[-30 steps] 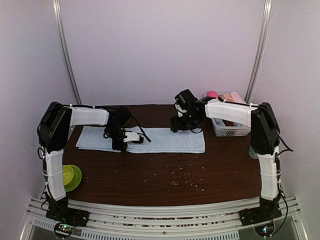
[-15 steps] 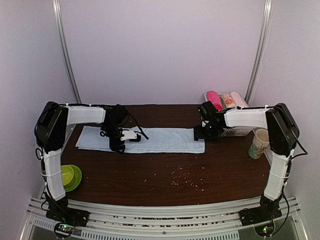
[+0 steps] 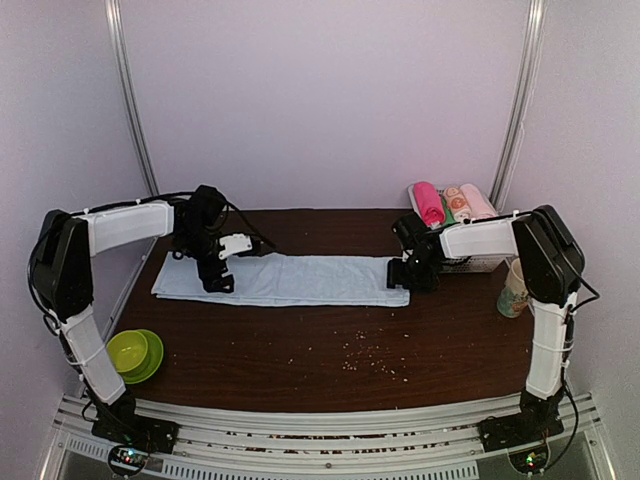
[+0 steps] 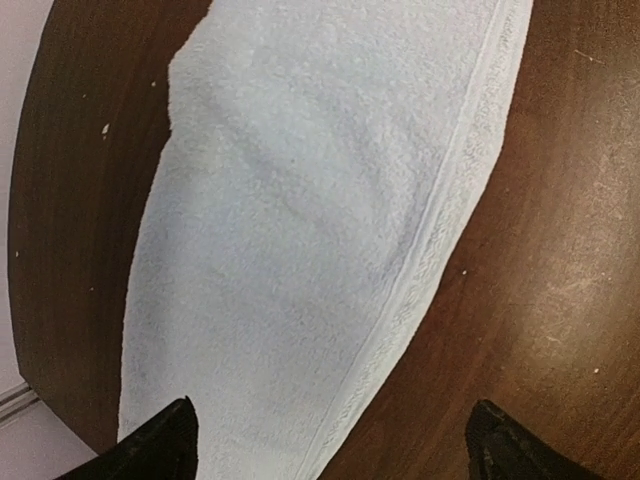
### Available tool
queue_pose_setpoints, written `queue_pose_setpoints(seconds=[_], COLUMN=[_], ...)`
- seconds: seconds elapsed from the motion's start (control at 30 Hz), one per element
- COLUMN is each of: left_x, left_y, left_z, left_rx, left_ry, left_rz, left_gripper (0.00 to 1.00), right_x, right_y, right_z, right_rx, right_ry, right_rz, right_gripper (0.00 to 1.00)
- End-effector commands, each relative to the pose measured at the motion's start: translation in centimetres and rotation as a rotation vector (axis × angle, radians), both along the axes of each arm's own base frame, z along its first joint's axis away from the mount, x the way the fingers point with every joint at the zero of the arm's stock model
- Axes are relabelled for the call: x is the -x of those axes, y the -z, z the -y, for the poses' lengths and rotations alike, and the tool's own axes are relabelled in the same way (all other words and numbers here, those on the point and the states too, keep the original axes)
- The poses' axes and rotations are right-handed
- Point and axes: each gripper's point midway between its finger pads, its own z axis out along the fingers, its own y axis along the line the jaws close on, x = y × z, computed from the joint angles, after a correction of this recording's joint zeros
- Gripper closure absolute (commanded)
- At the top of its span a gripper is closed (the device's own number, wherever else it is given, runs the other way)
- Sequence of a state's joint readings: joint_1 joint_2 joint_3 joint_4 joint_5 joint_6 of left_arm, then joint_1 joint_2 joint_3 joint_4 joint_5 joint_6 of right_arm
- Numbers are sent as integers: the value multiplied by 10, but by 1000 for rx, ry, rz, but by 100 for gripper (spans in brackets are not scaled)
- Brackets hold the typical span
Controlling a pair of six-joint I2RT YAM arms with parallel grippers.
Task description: Roll the towels
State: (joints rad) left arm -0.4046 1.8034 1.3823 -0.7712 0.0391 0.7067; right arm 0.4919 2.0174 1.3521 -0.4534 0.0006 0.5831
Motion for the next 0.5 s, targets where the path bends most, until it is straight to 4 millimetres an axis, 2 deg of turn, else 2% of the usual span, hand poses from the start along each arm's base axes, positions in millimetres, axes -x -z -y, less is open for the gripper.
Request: queue_pose_setpoints(seconds=[0.0,0.17,0.27,0.4,0.47], left_x=[-8,-7,-8,-12,-12], left_y=[-24,-40,-49,-56,-56], left_z=[-12,-23,-30,-38,-40], left_rx=[68,78,84,91,92], left_ry=[-56,-73,-89,-108,-113], left_rz=[79,142,171,200,202], left_gripper=[4,3,3,3,2], right_x=[3,11,16,18,18], right_y=[4,7,10,11,10], right_z=[-3,-10,-11,-10,-6], right_rx=[-40,-54,-51,-59,-58], right_ry=[32,29,36,53,67], right_rz=[-25,-46,-61,-68,-60], right_gripper=[39,50,66,97,100])
